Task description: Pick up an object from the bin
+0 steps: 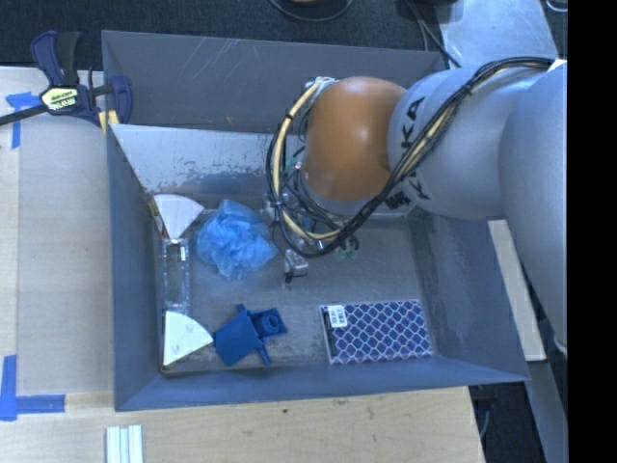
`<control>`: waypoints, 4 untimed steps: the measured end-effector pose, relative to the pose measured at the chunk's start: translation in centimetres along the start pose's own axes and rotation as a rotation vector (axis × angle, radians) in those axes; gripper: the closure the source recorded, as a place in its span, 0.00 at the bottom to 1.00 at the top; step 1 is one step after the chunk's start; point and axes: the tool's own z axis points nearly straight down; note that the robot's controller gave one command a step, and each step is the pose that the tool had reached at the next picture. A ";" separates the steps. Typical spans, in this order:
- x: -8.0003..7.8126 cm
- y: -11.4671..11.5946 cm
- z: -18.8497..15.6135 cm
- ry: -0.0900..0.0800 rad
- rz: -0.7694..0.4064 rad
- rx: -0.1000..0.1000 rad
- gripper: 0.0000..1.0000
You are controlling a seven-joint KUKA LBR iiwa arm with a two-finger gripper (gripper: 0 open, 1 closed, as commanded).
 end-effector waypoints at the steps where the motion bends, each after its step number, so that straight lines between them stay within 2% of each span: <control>1: -0.8 1.4 -2.6 0.008 0.157 0.000 0.00; 2: -3.4 3.0 2.4 -0.004 0.059 0.000 1.00; 3: -3.4 3.0 2.4 -0.004 0.059 0.000 1.00; 4: -3.6 3.3 -8.7 -0.005 0.054 0.001 1.00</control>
Offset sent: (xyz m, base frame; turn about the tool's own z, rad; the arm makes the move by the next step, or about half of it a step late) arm 0.0283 0.0362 -0.0237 0.0575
